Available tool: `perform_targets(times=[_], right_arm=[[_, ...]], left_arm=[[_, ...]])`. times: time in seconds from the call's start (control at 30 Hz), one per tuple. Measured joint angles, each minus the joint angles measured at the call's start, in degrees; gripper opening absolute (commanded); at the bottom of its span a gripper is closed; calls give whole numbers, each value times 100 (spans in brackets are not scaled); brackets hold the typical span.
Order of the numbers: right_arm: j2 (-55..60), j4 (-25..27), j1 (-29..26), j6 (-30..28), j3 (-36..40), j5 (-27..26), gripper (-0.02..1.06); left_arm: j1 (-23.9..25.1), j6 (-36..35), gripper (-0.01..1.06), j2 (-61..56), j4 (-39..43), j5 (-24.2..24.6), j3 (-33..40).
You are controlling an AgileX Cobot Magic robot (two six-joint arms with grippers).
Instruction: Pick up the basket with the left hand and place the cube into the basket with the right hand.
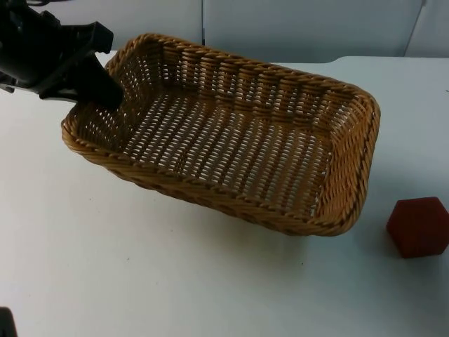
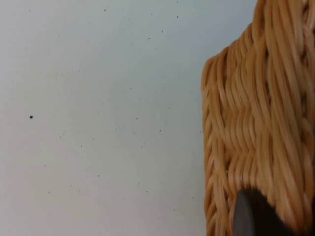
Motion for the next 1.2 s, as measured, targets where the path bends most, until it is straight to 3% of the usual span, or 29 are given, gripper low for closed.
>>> perform_targets(times=[0.4, 1.0, 1.07, 1.1, 1.13, 1.2], right_arm=[[1851, 295, 587, 238, -8, -1179, 85], [3106, 597, 596, 91, -8, -1977, 83], [3177, 608, 596, 76, -8, -1981, 73], [3204, 608, 596, 76, -8, -1991, 73], [3285, 568, 596, 64, -8, -1991, 58], [3321, 307, 596, 287, -21, -2004, 18]], left_arm=[[0, 0, 0, 0, 0, 0, 0], [0, 0, 0, 0, 0, 0, 0], [0, 0, 0, 0, 0, 0, 0], [0, 0, 0, 0, 0, 0, 0], [0, 0, 0, 0, 0, 0, 0], [0, 0, 0, 0, 0, 0, 0]])
